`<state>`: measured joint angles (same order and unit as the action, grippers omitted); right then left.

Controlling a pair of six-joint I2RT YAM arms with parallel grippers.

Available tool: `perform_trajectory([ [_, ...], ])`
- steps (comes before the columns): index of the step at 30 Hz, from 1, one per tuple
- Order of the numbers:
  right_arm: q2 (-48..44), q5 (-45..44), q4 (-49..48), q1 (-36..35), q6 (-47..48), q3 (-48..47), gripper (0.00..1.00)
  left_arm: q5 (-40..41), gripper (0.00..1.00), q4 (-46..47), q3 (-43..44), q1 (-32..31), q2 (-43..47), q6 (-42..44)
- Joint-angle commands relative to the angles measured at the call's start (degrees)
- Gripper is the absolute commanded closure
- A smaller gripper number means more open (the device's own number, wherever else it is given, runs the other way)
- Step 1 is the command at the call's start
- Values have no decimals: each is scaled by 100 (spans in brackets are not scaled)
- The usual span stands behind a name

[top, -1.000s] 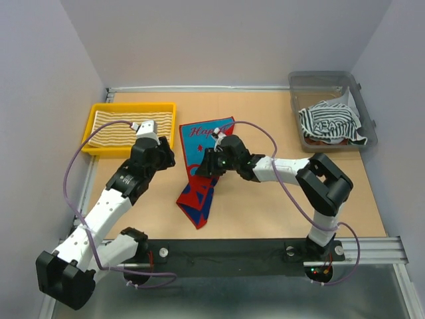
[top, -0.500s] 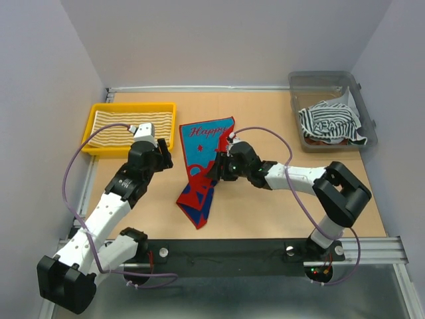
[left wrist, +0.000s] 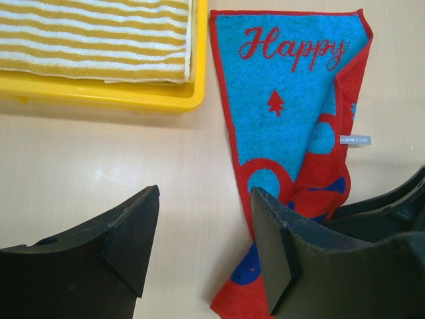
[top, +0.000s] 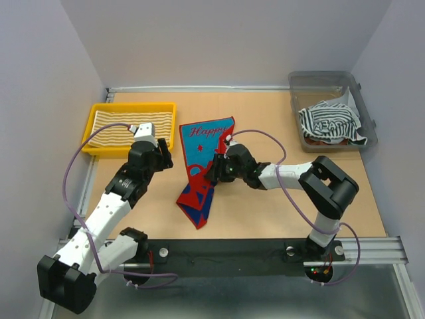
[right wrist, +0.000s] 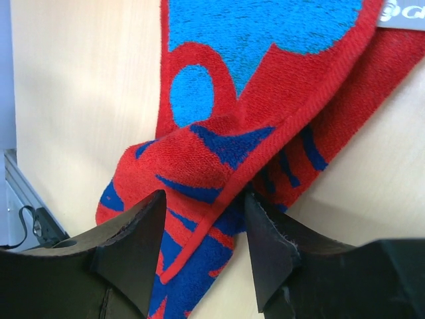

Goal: Fold and stack the towels
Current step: Flatten out the crumpled towel

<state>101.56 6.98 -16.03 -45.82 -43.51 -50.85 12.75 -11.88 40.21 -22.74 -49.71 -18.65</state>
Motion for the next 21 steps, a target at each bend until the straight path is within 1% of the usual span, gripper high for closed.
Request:
perform_trajectory([
  [1,22,189,-594,-41,141,-294,44,78,32,203,-4,33,-3,90],
  [8,101,523,-779,-41,141,-390,50,78,32,212,-4,42,-21,99],
  [11,162,532,-787,-41,123,-373,55,78,32,204,-4,33,-30,99],
  [12,163,515,-787,-49,106,-356,62,78,32,204,-13,50,-30,99],
  [14,128,480,-788,-50,97,-303,72,69,32,212,-13,51,-30,99],
  [15,58,445,-787,-41,105,-233,82,69,32,204,-4,51,-38,99],
  [16,5,427,-787,-41,114,-198,87,69,32,204,-4,51,-30,99],
  [18,-118,313,-656,-41,184,-127,95,61,32,204,-13,50,-30,108],
  [19,-258,278,-421,-32,211,-109,99,52,32,204,-13,51,-30,108],
  [21,-539,67,10,-32,377,-162,100,52,32,204,-13,51,-38,116],
])
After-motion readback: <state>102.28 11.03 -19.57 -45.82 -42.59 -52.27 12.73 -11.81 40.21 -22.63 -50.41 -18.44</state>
